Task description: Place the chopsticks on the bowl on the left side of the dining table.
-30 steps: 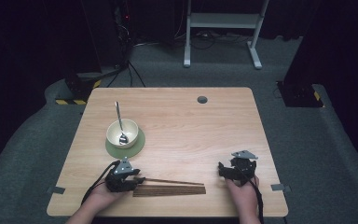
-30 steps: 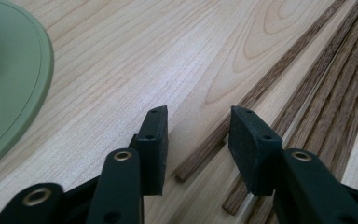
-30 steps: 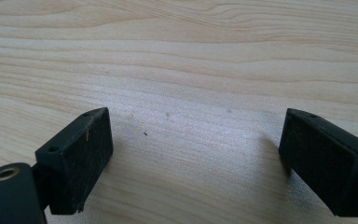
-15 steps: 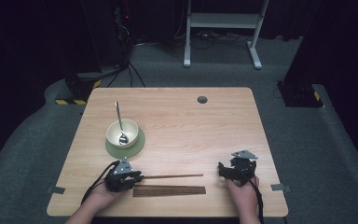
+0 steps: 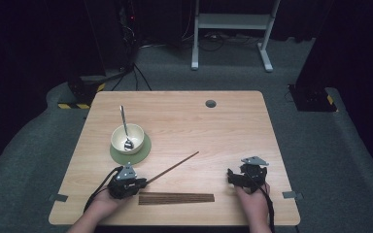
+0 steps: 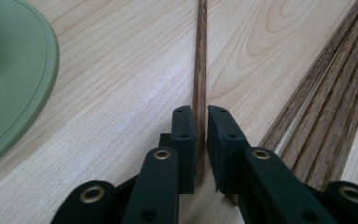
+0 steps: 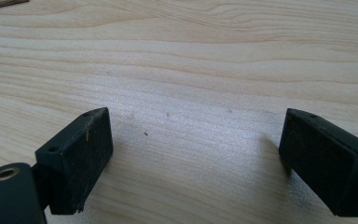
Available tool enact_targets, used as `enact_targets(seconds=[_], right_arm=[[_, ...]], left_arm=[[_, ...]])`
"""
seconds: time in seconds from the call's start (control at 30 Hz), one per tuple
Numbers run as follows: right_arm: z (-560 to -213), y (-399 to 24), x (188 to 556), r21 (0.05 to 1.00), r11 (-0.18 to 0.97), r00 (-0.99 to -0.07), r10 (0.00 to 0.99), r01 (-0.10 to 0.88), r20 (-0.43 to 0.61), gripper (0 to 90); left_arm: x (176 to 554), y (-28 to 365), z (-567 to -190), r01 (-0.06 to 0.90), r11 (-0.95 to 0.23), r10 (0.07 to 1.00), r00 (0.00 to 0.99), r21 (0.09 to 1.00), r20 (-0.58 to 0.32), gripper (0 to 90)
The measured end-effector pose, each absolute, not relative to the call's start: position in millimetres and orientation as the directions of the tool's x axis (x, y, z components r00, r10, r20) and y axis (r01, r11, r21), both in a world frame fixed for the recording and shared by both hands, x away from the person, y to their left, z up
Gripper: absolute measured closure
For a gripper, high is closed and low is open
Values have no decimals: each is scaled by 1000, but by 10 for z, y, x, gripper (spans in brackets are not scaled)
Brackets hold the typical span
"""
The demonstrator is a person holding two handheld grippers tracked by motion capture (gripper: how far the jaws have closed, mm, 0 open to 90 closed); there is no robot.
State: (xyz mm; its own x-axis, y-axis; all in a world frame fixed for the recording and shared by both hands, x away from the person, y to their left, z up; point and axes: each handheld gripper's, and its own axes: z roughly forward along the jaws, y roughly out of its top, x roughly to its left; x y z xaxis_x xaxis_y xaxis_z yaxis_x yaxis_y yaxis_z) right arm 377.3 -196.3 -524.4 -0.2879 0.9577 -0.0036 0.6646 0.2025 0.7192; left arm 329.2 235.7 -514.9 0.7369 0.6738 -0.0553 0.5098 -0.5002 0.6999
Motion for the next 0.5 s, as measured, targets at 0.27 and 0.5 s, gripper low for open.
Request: enact_targets(seconds=[0.27, 0.5], right_arm=[[-5239, -1954, 3767, 715, 209, -298, 955, 668, 0, 98], [-5224, -1958, 3750, 703, 220, -307, 952, 677, -2, 100]], left_arm=[[3306, 2301, -5172, 484, -505, 681, 732, 714, -14, 690], [3342, 2223, -5204, 465, -490, 680, 733, 738, -10, 715]])
